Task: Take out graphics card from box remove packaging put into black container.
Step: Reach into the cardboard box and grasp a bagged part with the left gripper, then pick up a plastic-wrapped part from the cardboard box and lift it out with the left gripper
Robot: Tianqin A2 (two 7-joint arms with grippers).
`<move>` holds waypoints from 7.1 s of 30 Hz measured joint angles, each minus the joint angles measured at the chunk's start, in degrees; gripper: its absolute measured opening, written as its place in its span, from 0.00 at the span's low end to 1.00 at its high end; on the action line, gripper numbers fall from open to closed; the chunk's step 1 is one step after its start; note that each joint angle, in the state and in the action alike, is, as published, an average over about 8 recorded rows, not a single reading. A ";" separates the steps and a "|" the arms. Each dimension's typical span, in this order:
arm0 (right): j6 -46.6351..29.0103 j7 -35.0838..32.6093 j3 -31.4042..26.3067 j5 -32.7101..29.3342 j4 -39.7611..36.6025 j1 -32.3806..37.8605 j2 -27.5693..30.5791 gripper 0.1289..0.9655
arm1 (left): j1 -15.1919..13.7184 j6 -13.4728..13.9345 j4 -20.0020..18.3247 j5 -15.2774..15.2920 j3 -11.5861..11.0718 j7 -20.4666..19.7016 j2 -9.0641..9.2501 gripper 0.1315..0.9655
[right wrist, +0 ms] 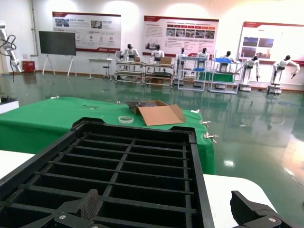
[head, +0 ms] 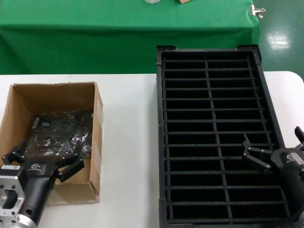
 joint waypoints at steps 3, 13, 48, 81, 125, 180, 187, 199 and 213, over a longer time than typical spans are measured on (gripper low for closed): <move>0.00 0.00 0.00 0.00 0.00 0.00 0.00 1.00 | 0.00 0.00 0.00 0.00 0.00 0.00 0.00 1.00; 0.00 0.00 0.00 0.00 0.00 0.00 0.00 1.00 | 0.00 0.00 0.00 0.00 0.00 0.00 0.00 1.00; 0.00 0.00 0.00 0.00 0.00 0.00 0.00 1.00 | -35.26 24.19 29.27 33.33 16.62 8.26 -19.92 1.00; 0.00 0.00 0.00 0.00 0.00 0.00 0.00 1.00 | -42.38 16.69 47.03 31.18 23.30 34.78 -12.27 1.00; 0.00 0.01 0.00 -0.01 0.00 0.00 0.00 1.00 | -42.02 12.53 53.59 11.24 13.19 67.58 -5.82 0.71; 0.00 0.01 0.00 -0.01 0.00 0.00 0.00 1.00 | -21.21 21.46 9.01 51.91 -1.10 17.93 -12.11 0.01; 0.00 0.01 0.00 -0.01 0.00 0.00 0.00 1.00 | -13.54 24.68 -4.82 53.10 -7.72 13.28 -12.51 0.01; 0.00 0.01 0.00 -0.01 0.00 0.00 0.00 1.00 | -2.03 30.08 -23.20 47.17 -11.51 7.51 -15.41 0.01; 0.00 0.01 0.00 -0.01 0.00 0.00 0.00 1.00 | -0.35 28.11 -25.14 37.96 -4.46 9.78 -17.91 0.01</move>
